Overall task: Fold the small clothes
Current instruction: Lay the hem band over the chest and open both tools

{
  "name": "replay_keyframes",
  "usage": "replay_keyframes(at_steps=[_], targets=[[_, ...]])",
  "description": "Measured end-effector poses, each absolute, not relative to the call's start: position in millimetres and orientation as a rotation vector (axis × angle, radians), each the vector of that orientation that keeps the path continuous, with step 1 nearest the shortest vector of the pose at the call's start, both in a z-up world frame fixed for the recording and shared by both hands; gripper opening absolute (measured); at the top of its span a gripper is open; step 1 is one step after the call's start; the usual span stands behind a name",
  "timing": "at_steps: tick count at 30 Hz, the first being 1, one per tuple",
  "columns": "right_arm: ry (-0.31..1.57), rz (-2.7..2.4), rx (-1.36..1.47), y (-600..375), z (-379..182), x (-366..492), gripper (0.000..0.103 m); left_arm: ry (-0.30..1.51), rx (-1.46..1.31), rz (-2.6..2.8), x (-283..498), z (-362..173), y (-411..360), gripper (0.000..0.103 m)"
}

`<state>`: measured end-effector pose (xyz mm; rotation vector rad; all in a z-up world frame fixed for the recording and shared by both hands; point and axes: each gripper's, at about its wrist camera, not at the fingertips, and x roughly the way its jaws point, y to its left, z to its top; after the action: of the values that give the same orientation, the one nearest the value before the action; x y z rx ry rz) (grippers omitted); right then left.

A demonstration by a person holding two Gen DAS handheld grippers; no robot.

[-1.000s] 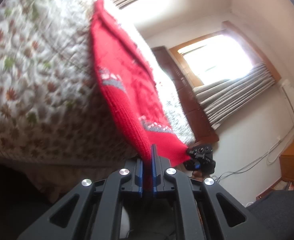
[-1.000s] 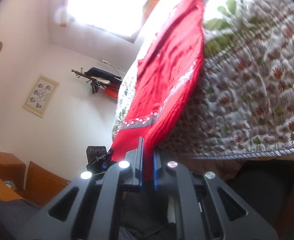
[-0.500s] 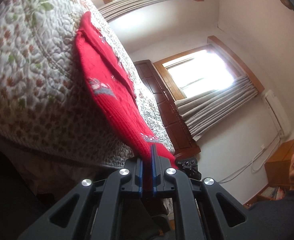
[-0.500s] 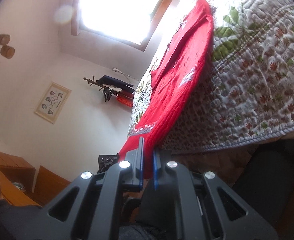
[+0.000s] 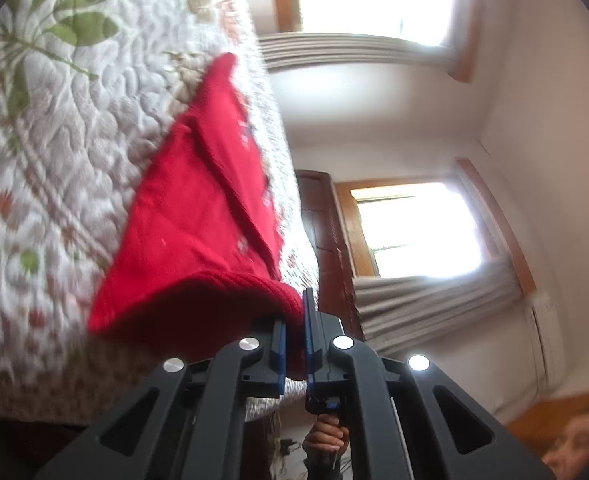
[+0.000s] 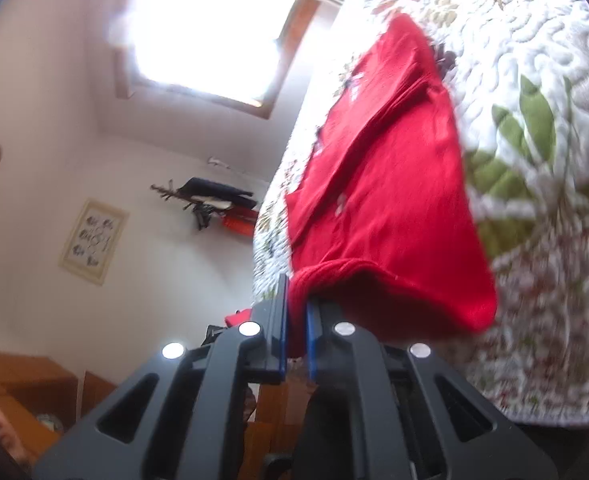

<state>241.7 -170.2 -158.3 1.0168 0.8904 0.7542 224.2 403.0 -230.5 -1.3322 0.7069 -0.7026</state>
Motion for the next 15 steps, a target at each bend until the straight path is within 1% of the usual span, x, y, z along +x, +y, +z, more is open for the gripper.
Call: replay_keyframes(at_steps=[5,6,7,8,9,10,12,13,15], targets=[[0.982,0.635,1.014,-171.3,-179.7,293.7,0.007,0.818,-1.333,-0.620,284.2,-249.0,390.4,0.008],[1.001,0.620,1.012,-171.2,-184.3,301.1,0.010,0.838,-1.336,-0.606,291.5,-253.5,388.9,0.014],[1.019,0.603,1.013,-172.4,-189.1,307.7,0.012,0.856,-1.336,-0.591,297.6,-256.5,388.1,0.029],[1.032,0.587,1.008,-172.5,-192.6,312.8,0.014,0.867,-1.332,-0.569,302.0,-258.0,388.7,0.038],[1.050,0.581,1.007,-172.7,-197.6,316.9,0.024,0.868,-1.326,-0.550,303.8,-258.3,390.6,0.051],[1.058,0.580,1.014,-173.9,-197.9,319.3,0.039,0.863,-1.320,-0.544,306.1,-256.8,393.0,0.056],[1.032,0.584,1.000,-178.7,-188.2,321.6,0.045,0.845,-1.299,-0.556,305.5,-247.0,398.2,0.058],[1.017,0.594,0.990,-181.5,-184.9,321.5,0.047,0.831,-1.278,-0.566,303.1,-240.3,400.4,0.062],[0.986,0.617,0.965,-186.7,-173.0,323.4,0.048,0.811,-1.202,-0.587,300.4,-223.1,403.0,0.065]])
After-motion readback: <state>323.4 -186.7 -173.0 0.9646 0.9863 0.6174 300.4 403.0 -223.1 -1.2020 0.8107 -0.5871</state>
